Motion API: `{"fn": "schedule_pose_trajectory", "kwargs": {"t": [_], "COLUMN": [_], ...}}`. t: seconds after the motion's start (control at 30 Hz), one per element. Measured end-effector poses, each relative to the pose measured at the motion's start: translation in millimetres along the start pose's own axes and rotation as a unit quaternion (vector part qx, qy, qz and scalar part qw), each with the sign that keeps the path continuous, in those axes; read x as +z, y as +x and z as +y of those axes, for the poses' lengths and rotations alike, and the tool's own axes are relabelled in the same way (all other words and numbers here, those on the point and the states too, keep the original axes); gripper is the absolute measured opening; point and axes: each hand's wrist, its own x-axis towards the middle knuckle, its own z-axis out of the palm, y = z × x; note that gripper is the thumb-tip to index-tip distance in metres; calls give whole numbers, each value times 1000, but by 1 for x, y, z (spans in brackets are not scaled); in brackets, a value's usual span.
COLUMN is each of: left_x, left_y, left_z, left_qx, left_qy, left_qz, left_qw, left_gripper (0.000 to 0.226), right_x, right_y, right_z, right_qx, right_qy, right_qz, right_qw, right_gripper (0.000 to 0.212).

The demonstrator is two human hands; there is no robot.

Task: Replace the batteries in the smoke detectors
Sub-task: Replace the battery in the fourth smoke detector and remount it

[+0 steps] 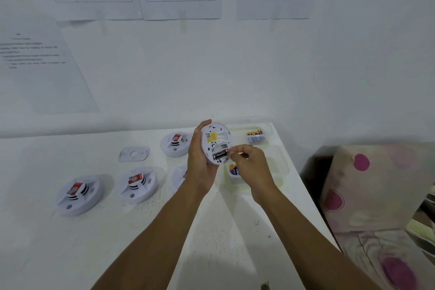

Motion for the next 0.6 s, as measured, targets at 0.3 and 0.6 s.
{"fn": "schedule_pose_trajectory", "kwargs": {"t": [0.3, 0.6], "left_x": [0, -9], "left_y": [5, 15], "left_z": [1, 2], "left_qx": [-21, -34], "left_qy": [-7, -28], "left_qz": [-9, -21], "left_qw": [1000, 999], "left_gripper": [29, 30], "right_x": [-6, -88], "right_y": [0, 53], "right_z": [-3, 5], "right_qx": [-77, -152], "right_qy": [43, -250], "right_qz": [29, -46], "right_qw": [996, 955], "right_gripper": [9, 11]}}
